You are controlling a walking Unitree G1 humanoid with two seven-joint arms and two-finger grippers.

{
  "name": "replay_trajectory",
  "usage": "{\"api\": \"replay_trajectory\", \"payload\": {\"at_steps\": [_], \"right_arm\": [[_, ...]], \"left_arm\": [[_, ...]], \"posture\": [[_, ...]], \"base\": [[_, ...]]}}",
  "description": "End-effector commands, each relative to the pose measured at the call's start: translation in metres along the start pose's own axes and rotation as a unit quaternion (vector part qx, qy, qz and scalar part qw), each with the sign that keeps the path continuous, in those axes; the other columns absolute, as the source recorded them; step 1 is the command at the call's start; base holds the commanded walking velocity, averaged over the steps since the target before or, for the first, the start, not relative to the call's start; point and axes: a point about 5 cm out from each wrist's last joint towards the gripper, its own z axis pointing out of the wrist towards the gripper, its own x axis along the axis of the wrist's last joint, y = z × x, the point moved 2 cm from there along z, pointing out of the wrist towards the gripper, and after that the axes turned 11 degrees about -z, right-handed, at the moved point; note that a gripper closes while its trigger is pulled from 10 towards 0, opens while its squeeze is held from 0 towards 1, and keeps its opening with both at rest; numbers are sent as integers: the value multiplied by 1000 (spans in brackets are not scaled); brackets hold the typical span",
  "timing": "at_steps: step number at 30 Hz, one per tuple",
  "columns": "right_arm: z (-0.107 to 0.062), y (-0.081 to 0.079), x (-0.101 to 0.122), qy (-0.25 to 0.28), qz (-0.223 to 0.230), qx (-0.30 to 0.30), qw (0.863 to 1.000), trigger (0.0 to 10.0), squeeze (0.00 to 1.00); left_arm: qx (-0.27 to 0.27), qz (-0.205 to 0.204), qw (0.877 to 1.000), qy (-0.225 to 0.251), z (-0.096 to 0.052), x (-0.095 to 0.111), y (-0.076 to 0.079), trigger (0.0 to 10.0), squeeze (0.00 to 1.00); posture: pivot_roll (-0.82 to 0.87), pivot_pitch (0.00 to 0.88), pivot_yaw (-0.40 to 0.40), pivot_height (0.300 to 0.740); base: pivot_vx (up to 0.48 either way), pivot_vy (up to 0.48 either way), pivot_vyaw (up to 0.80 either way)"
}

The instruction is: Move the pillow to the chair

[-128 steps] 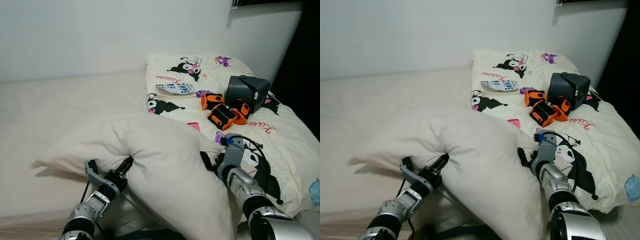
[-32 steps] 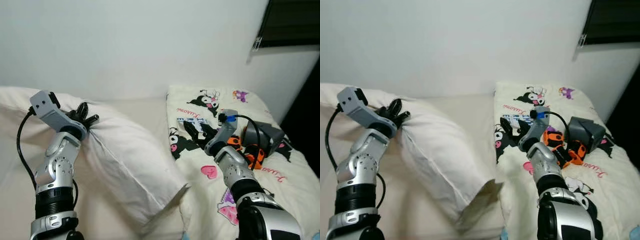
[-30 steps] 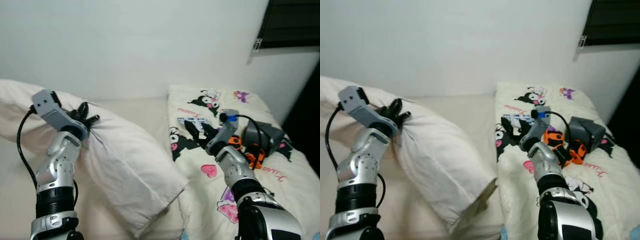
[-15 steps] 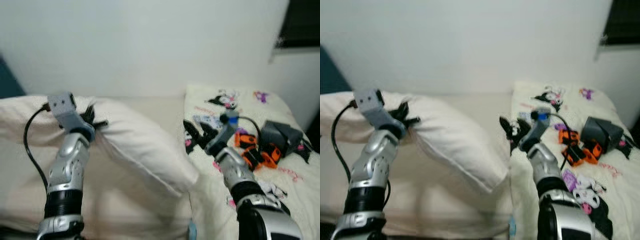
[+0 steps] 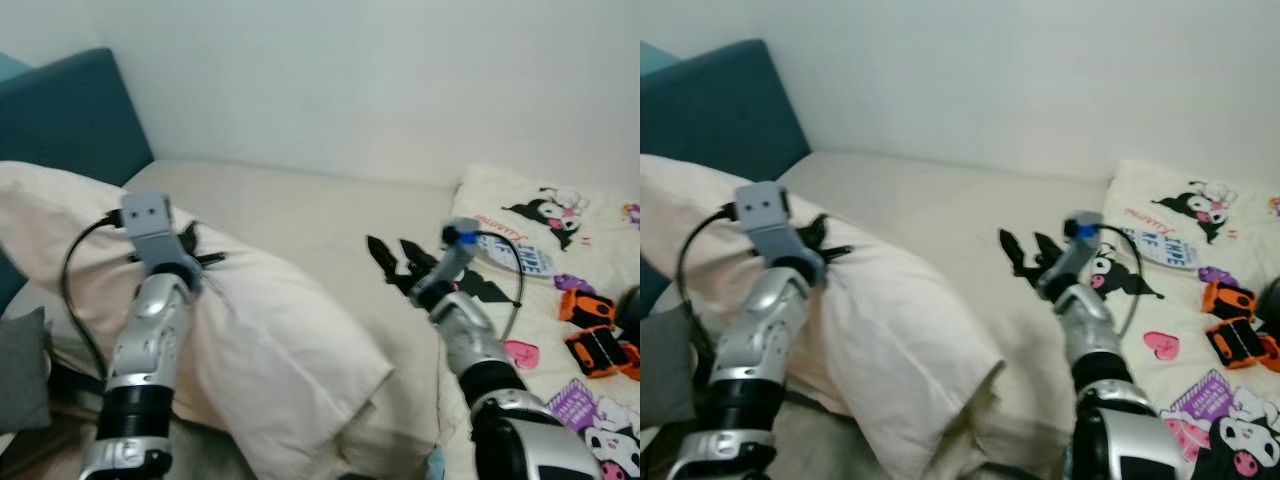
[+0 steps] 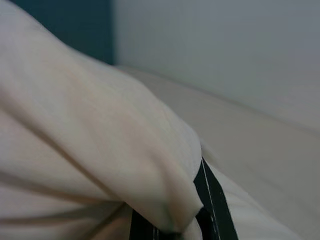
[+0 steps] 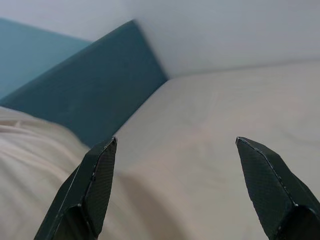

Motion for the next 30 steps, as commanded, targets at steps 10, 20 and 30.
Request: {"api": "replay_trajectory", "payload": {"at_steps": [10, 20, 30], "right_arm": [[1, -8, -2, -2, 0, 27, 1000, 10000, 0], [3, -13, -1, 2, 3, 39, 999, 10000, 0], [2, -15, -2, 5, 8, 47, 999, 10000, 0]], "left_arm": [[87, 57, 992, 77, -2, 25, -22, 10000, 0], [101, 60, 990, 75, -5, 21, -20, 10000, 0], [118, 65, 988, 70, -8, 19, -22, 10000, 0]], "posture": [[-122, 0, 54, 711], [-115, 8, 51, 711], [-113, 20, 54, 711]], "base": [[0, 0, 800], [0, 0, 800], [0, 0, 799]]}}
